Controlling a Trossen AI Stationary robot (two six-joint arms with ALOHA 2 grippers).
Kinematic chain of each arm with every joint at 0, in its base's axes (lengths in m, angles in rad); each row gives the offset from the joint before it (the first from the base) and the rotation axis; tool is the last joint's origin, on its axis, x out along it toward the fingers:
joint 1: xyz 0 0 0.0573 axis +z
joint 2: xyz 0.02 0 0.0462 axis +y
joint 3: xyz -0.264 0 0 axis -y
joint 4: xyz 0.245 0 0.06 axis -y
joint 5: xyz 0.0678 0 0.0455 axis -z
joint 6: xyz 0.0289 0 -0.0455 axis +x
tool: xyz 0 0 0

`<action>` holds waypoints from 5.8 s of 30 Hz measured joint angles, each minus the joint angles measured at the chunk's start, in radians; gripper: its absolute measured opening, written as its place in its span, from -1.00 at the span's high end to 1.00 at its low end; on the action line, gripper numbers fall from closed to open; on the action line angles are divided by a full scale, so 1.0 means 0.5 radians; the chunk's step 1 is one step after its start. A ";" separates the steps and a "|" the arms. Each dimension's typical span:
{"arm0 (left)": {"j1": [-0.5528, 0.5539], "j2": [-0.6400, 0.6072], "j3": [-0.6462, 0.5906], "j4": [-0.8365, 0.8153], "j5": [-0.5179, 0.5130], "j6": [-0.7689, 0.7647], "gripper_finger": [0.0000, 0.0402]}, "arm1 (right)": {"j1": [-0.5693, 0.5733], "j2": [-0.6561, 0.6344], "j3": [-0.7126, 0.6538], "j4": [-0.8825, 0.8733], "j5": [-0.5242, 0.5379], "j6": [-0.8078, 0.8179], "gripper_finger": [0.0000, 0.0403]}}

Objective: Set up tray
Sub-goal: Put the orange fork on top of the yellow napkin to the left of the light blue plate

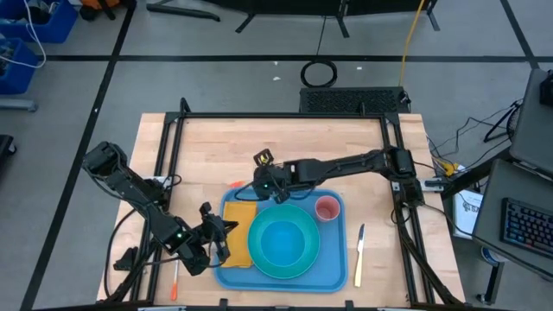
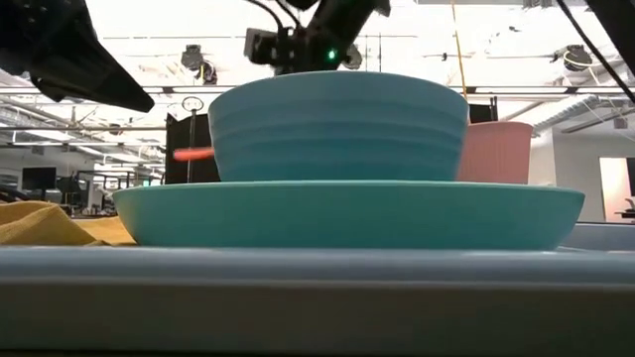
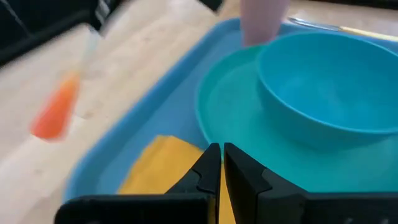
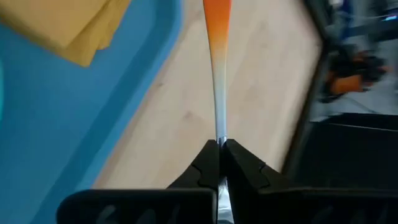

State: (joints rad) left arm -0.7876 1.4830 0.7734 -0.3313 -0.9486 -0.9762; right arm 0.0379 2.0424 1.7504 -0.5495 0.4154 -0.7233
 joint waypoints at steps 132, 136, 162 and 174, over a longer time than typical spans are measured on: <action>0.088 -0.002 0.002 0.235 0.055 -0.273 0.98 | 0.752 -0.226 -0.164 0.347 1.248 -0.321 -0.10; 0.020 -0.002 0.002 0.234 0.035 -0.378 0.98 | 0.754 -0.228 -0.164 0.319 1.312 -0.221 -0.05; -0.469 0.018 -0.002 0.176 -0.261 -1.523 0.98 | 0.778 -0.395 -0.166 -0.061 1.316 0.396 0.00; -0.616 0.314 -0.003 0.412 -0.312 -1.987 0.98 | 0.778 -0.576 -0.553 0.155 1.454 0.368 0.00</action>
State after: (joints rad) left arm -1.0954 1.6398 0.7719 -0.1252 -1.1047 -1.9699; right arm 0.4267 1.7545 1.4737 -0.4719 1.1426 -0.5392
